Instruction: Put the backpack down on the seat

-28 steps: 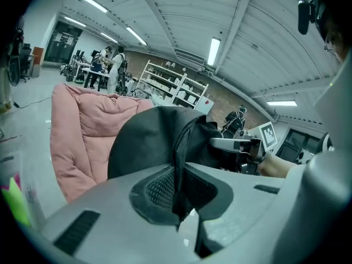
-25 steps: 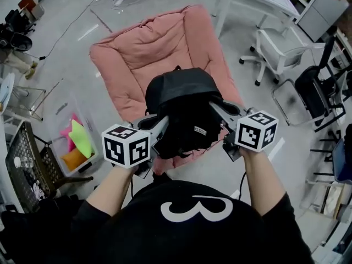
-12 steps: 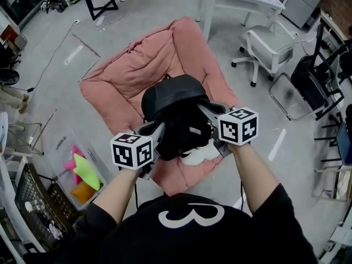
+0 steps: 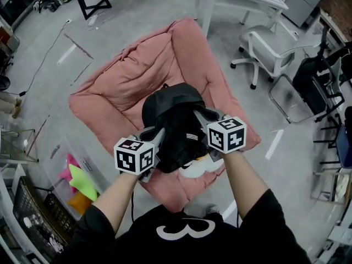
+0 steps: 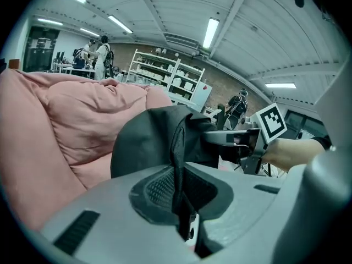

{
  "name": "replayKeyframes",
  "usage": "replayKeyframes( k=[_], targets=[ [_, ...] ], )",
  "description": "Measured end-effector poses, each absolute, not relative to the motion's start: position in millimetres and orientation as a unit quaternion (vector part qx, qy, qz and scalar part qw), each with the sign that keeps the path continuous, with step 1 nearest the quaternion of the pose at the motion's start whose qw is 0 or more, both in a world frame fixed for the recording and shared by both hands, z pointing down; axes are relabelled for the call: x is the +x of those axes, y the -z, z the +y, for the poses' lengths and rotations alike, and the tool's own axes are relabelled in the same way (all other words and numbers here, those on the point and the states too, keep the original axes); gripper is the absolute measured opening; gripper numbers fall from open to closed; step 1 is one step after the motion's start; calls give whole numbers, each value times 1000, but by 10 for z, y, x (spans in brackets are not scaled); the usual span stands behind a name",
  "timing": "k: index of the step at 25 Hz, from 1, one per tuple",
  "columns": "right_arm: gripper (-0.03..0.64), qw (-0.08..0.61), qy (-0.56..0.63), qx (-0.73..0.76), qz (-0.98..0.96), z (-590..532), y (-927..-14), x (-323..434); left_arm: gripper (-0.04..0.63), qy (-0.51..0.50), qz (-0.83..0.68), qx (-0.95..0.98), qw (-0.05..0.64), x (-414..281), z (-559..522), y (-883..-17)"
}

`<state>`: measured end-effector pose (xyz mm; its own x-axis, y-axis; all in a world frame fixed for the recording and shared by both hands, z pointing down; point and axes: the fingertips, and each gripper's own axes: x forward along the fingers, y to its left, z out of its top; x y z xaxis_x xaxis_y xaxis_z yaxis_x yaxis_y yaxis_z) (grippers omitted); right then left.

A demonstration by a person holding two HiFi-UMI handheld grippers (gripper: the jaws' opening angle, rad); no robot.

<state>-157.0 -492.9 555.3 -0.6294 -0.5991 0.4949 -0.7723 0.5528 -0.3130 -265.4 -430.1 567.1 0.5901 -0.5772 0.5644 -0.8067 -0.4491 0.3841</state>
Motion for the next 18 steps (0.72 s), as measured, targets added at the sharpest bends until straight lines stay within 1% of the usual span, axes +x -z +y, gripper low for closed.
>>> replayKeyframes(
  k=[7, 9, 11, 14, 16, 18],
  targets=[
    [28, 149, -261, 407, -863, -5098, -5855, -1687, 28, -170, -445, 814, 332, -2833, -4537, -5973],
    [29, 148, -256, 414, -861, -5152, -5889, -1732, 28, -163, -441, 820, 327, -2869, -4584, -5998],
    [45, 146, -261, 425, -854, -5204, -5909, -1746, 37, -164, -436, 826, 317, -2891, -4618, -6007],
    [114, 140, -272, 434, -848, -5213, -5908, -1775, 129, -166, -435, 825, 319, -2965, -4646, -6026],
    [180, 127, -277, 434, -848, -5184, -5875, -1789, 186, -159, -433, 825, 325, -3003, -4635, -6016],
    [249, 96, -289, 439, -845, -5158, -5805, -1747, 245, -154, -435, 827, 321, -3043, -4611, -5978]
  ],
)
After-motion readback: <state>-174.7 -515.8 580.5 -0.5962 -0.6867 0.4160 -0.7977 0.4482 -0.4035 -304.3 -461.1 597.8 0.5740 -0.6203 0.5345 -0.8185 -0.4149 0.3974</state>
